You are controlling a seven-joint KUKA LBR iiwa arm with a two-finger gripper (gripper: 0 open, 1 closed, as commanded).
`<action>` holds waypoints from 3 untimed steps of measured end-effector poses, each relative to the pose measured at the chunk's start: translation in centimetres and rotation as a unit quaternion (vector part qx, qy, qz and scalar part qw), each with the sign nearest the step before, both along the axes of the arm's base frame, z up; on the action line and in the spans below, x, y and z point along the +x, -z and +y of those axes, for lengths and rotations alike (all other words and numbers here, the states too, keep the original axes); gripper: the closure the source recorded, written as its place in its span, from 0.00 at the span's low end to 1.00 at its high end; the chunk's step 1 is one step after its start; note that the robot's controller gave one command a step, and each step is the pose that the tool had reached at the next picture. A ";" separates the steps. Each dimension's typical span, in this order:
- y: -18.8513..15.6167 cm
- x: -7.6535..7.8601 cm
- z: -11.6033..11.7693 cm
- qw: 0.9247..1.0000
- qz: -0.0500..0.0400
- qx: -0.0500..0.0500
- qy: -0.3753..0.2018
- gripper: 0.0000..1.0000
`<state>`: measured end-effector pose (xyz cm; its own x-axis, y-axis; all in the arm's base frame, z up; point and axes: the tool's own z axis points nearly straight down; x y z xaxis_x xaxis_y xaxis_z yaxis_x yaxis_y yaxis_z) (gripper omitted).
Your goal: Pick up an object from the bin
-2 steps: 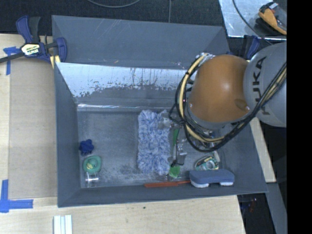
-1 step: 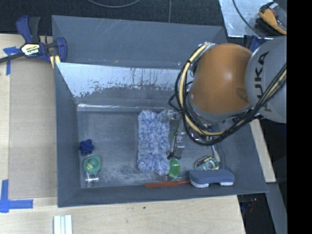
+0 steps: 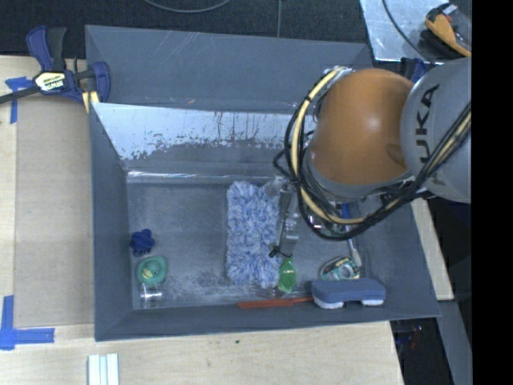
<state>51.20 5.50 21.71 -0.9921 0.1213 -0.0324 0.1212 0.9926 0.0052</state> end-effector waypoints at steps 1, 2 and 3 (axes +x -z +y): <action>4.2 0.0 0.1 0.999 0.007 -0.001 -0.043 0.00; 9.2 2.4 0.1 0.973 0.003 -0.006 -0.230 1.00; 9.2 2.4 0.0 0.973 0.003 -0.006 -0.230 1.00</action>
Offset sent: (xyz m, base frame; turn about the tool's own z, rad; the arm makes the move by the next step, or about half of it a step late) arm 0.0235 0.0008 -0.0921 -0.4669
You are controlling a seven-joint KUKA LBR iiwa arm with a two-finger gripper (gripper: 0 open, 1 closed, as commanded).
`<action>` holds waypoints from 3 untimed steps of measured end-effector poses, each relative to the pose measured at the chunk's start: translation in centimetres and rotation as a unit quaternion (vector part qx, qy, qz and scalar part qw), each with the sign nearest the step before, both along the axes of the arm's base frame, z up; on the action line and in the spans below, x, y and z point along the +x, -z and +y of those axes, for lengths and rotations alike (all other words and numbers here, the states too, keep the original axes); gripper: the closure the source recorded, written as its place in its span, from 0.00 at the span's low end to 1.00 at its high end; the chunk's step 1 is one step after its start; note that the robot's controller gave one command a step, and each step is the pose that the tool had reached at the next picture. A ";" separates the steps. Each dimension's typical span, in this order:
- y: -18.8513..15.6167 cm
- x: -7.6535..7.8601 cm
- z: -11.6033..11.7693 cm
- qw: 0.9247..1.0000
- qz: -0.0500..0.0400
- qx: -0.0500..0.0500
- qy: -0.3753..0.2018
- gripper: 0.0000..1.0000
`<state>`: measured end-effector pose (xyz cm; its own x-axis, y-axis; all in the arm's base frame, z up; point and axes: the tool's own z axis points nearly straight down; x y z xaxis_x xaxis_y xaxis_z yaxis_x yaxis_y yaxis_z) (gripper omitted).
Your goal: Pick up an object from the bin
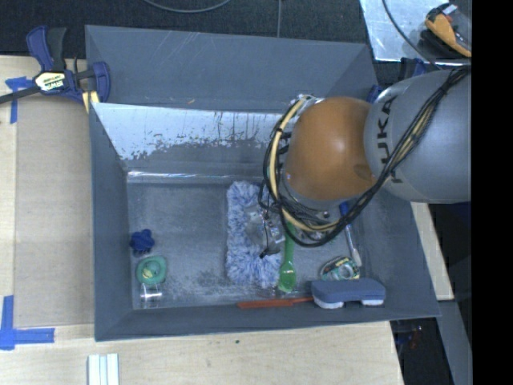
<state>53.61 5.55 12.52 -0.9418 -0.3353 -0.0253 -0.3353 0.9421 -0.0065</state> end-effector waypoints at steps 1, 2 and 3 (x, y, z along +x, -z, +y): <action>4.1 -4.5 1.0 0.998 -0.007 -0.001 -0.069 1.00; 3.2 -2.0 1.1 1.000 -0.004 0.000 -0.031 1.00; -1.8 -3.9 -3.1 1.000 -0.008 0.001 0.008 1.00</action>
Offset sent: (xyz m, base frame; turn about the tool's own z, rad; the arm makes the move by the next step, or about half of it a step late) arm -0.0142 0.0104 -0.0297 -0.0490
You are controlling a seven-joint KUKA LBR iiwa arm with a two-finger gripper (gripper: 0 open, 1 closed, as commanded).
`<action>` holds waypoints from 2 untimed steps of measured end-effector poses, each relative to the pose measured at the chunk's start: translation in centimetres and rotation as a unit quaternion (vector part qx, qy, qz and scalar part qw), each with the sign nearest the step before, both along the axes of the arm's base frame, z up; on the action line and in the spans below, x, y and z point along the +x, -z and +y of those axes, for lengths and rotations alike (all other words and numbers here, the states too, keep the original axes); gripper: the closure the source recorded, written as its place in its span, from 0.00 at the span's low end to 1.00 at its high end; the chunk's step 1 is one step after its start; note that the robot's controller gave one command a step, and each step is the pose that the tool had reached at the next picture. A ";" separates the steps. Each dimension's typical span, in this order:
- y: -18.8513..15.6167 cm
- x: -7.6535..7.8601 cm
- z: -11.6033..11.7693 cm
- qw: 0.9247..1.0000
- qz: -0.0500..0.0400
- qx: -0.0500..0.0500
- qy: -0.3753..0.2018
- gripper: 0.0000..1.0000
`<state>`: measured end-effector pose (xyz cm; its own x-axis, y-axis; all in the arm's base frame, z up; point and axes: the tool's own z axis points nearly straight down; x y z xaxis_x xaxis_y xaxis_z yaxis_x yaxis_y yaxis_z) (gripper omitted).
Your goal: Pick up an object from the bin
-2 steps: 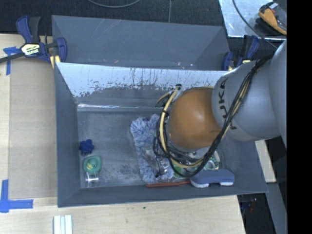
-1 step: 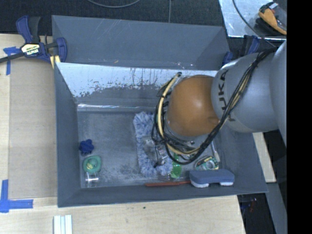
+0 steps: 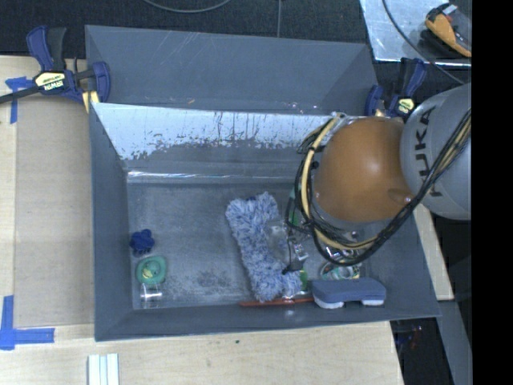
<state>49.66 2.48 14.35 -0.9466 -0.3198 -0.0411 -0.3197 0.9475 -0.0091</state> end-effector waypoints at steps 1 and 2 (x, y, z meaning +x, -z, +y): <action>-2.7 1.8 1.8 1.000 0.001 0.001 -0.007 1.00; -1.0 0.9 0.1 1.000 0.003 0.001 0.012 1.00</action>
Offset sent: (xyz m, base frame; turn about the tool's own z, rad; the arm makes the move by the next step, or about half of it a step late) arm 0.0088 0.0011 0.0102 0.0259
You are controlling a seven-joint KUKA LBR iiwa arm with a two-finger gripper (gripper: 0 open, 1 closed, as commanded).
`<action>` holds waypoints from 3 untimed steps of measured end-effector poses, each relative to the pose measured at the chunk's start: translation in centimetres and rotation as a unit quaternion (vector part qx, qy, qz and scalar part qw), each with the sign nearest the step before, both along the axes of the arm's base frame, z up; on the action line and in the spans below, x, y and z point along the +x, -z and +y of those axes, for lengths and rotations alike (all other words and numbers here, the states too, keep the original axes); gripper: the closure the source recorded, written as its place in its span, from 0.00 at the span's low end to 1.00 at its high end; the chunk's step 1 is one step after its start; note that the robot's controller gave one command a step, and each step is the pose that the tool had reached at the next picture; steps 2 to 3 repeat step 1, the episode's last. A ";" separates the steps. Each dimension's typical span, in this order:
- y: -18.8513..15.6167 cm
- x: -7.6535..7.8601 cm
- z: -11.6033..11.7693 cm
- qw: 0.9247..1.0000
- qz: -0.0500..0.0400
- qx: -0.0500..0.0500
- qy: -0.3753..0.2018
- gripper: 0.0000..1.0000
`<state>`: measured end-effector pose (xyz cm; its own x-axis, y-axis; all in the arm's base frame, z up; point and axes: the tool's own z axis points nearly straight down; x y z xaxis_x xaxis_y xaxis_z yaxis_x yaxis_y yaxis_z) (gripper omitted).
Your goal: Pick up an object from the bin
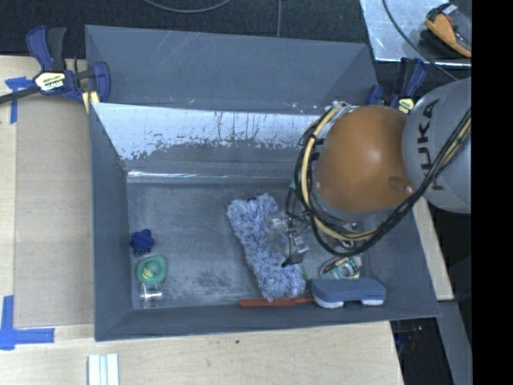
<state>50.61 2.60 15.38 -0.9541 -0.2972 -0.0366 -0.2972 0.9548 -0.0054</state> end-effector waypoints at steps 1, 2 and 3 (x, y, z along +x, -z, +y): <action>-6.4 2.2 1.5 1.000 -0.007 0.001 -0.012 1.00; -6.4 2.2 1.5 1.000 -0.007 0.001 -0.012 1.00; -6.4 2.2 1.5 1.000 -0.007 0.001 -0.012 1.00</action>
Offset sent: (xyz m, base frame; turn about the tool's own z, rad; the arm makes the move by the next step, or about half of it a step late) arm -0.0006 -0.0039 0.0120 0.0232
